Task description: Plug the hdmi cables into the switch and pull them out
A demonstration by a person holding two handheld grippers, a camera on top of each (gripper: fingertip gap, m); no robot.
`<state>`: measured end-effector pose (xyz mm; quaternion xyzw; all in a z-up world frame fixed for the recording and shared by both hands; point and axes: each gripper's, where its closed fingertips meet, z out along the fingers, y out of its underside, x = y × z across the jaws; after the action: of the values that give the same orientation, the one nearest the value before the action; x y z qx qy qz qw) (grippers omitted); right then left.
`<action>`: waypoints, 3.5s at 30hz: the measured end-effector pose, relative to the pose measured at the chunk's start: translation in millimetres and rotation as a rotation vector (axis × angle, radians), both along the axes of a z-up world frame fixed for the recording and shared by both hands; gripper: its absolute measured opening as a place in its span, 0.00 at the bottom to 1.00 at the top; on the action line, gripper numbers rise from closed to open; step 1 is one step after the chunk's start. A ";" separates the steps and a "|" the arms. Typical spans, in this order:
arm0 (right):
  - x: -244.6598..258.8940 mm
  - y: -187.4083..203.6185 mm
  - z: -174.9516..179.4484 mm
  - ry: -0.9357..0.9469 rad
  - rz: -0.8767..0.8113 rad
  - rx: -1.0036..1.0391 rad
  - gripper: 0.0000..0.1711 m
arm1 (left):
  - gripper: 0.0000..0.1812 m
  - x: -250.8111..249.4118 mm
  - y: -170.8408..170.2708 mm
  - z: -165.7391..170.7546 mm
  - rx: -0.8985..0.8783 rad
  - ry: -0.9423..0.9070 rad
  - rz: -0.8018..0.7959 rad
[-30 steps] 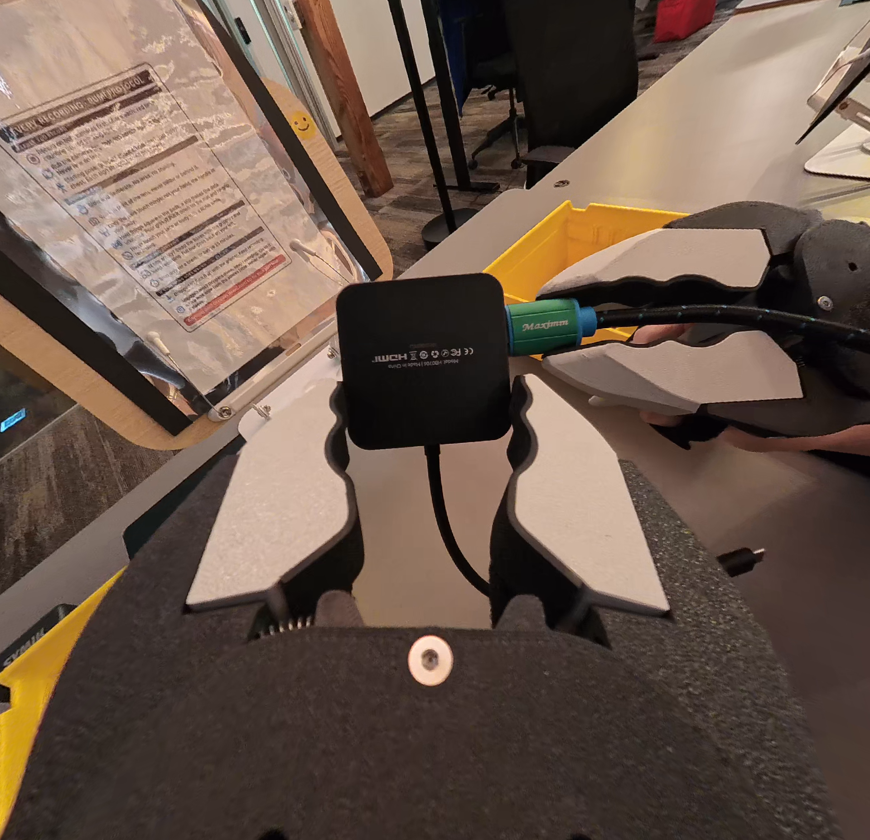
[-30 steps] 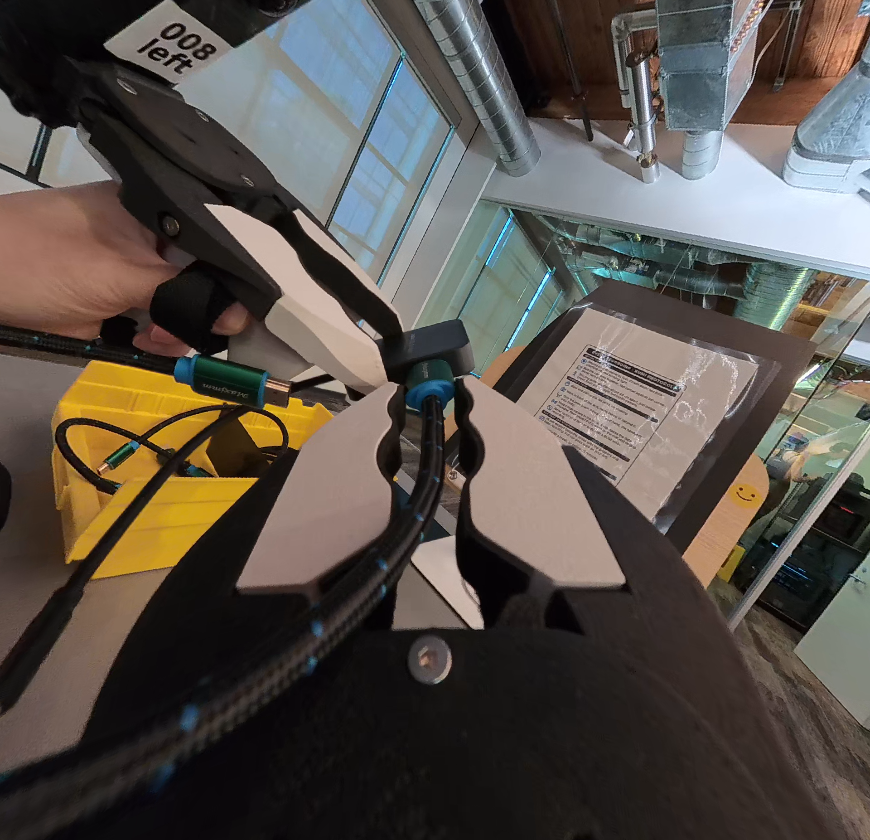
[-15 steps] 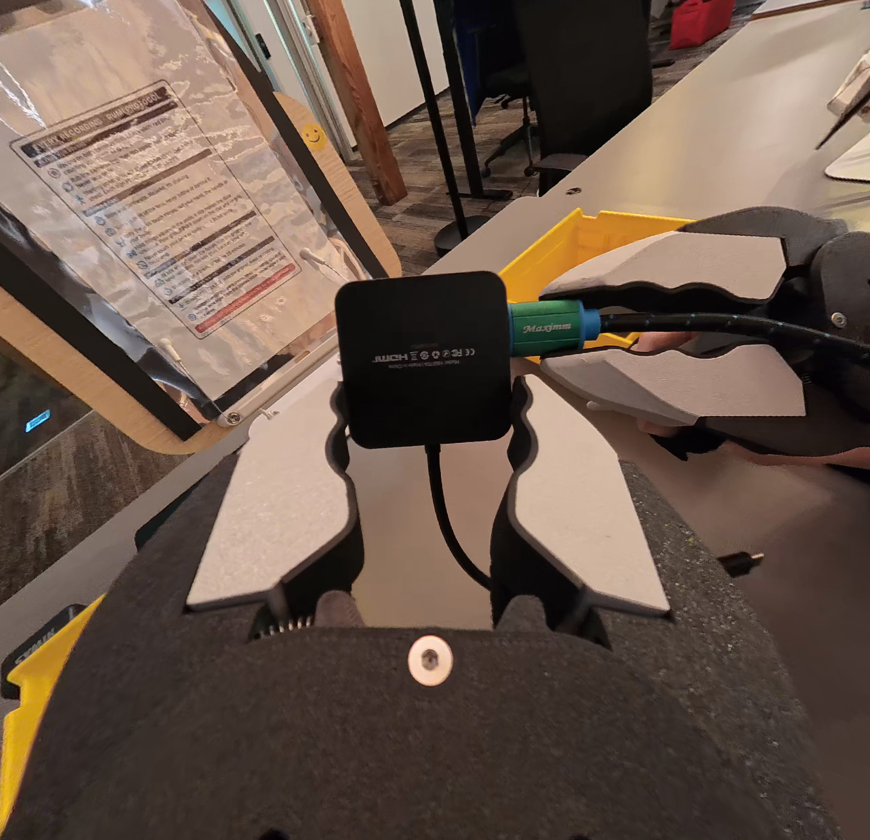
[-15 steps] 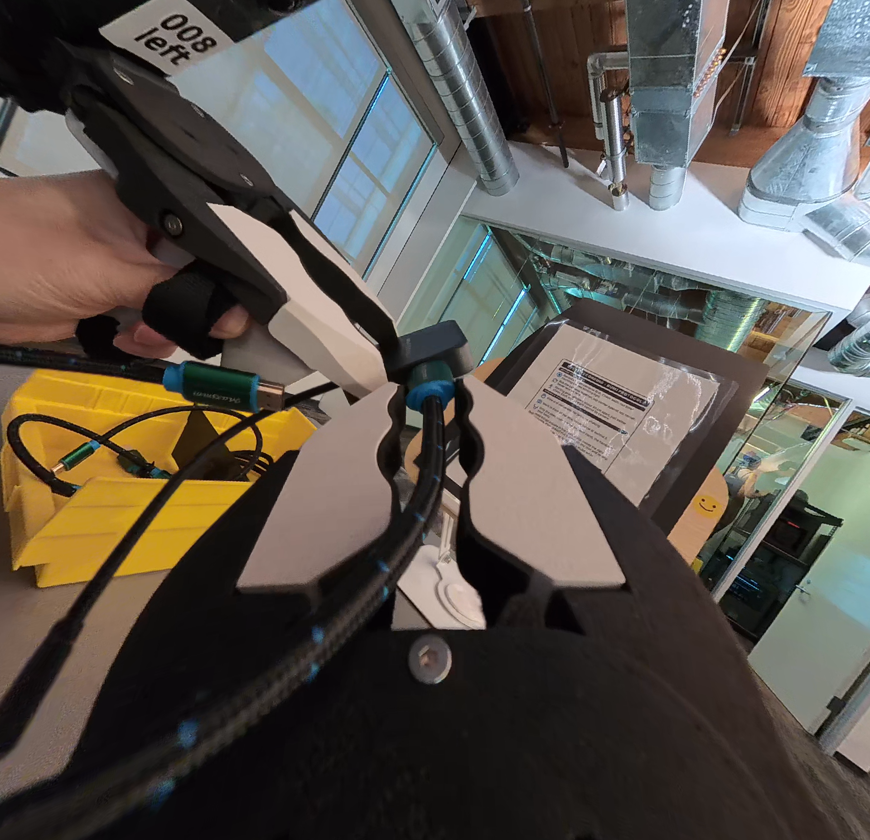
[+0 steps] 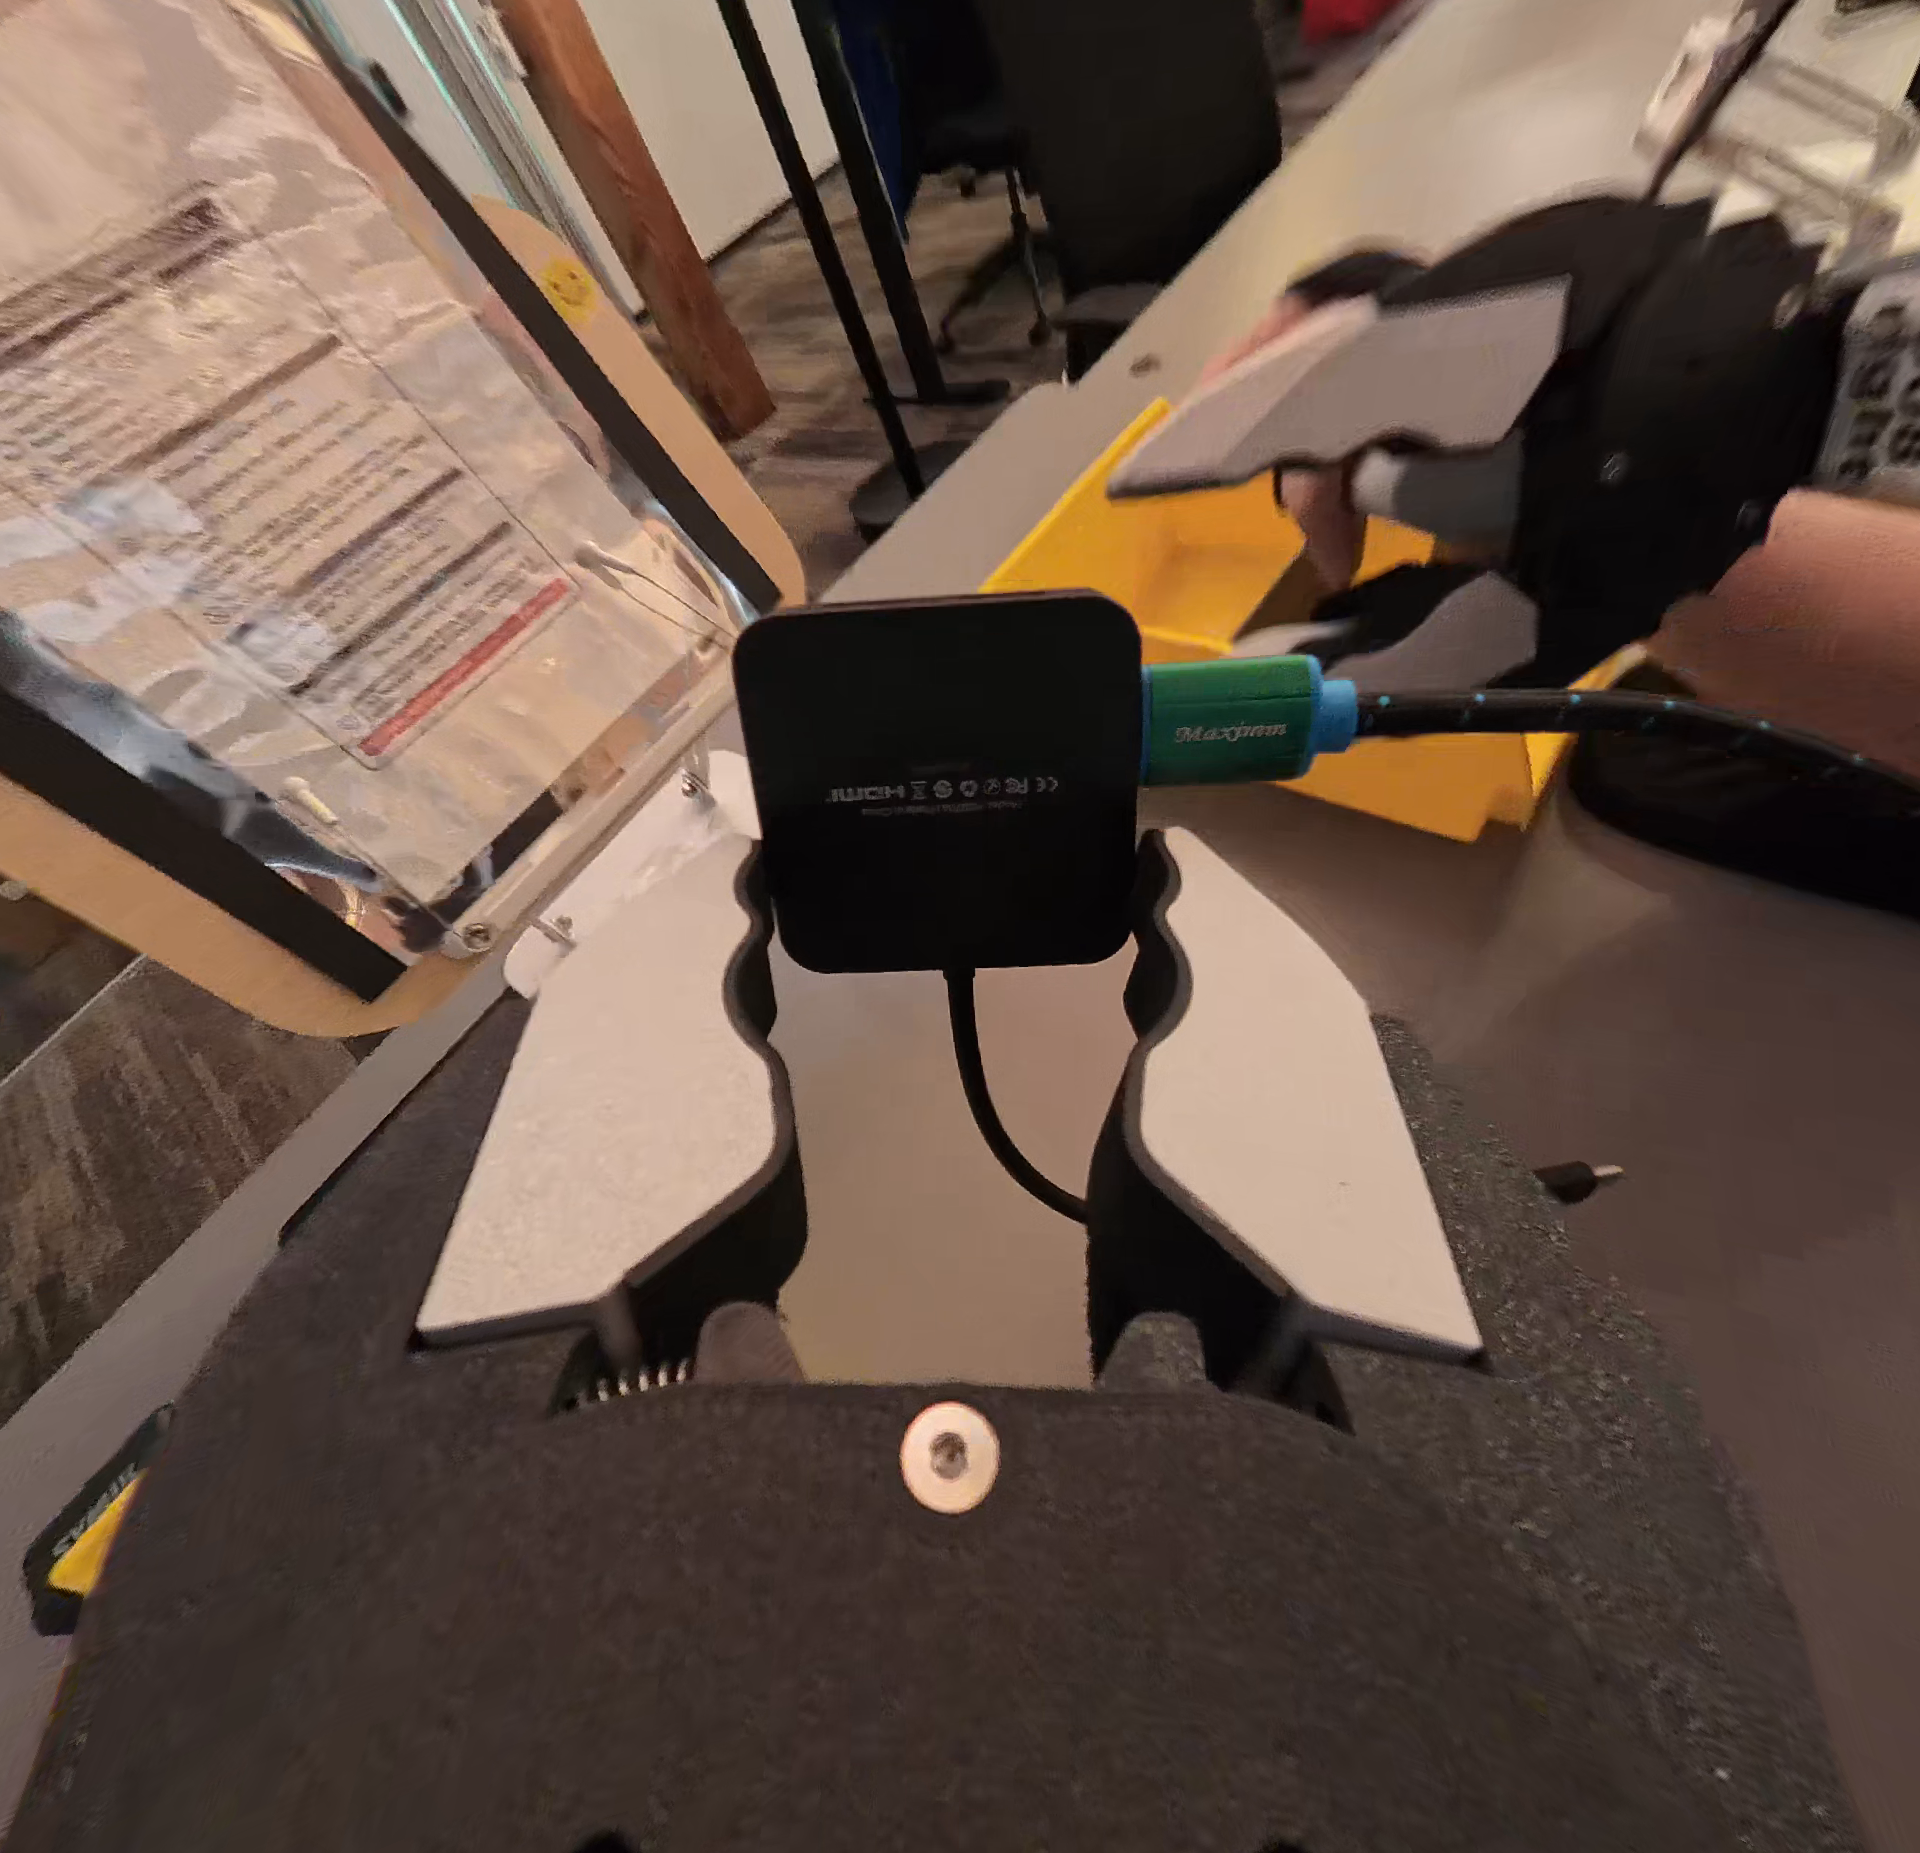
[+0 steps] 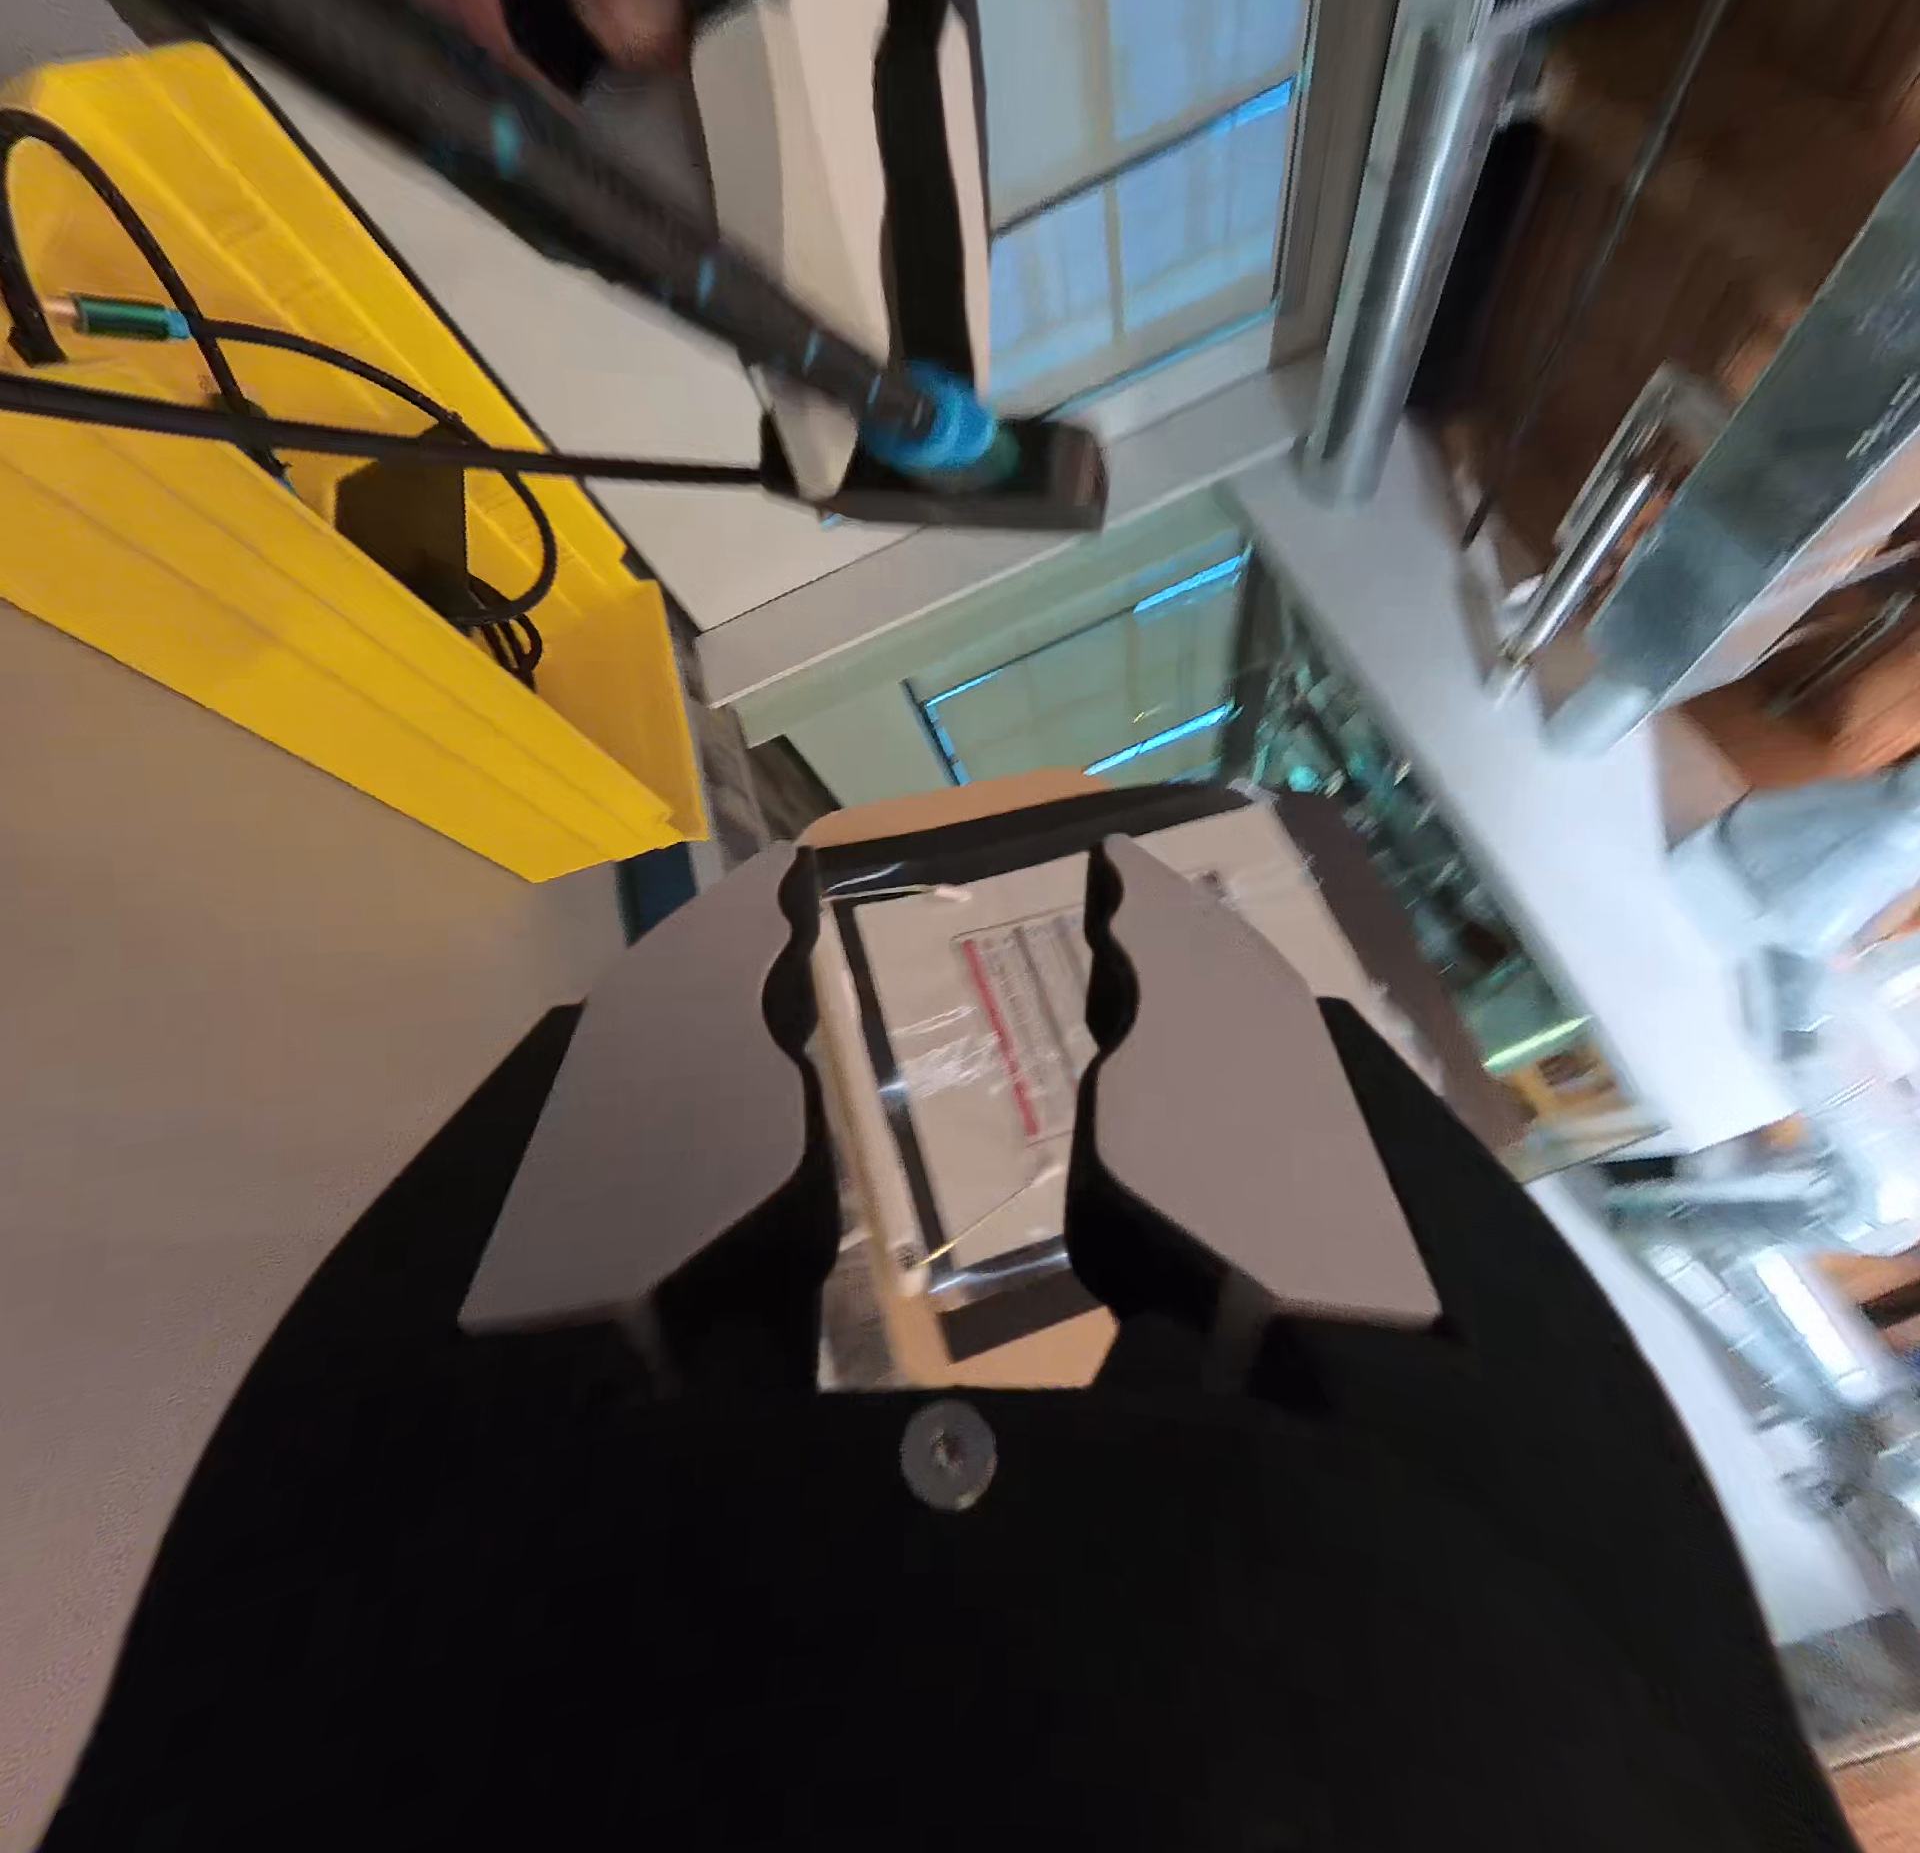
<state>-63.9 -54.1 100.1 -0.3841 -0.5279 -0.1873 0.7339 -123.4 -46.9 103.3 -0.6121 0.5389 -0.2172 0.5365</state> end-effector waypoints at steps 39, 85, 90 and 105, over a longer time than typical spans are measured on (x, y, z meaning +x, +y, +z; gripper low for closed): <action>-8.0 -16.4 -114.2 -0.942 -0.175 -0.067 0.09 | 0.18 43.7 -42.1 -131.4 -0.122 0.586 -0.315; 322.6 -39.2 -109.9 -0.073 -1.000 -1.050 0.22 | 0.26 -18.2 16.4 9.0 0.121 -0.029 0.134; 258.1 -29.0 -14.3 0.058 -0.787 -0.624 0.24 | 0.26 -51.7 58.1 29.9 0.186 -0.160 0.419; 118.4 -52.9 110.8 0.363 -0.556 0.036 0.19 | 0.35 -138.9 113.8 27.3 0.235 -0.166 0.896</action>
<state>54.5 -107.0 210.8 -0.5277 -0.2602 -0.3180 0.7434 -262.2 66.9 130.6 -0.6998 0.1978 0.0500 0.6846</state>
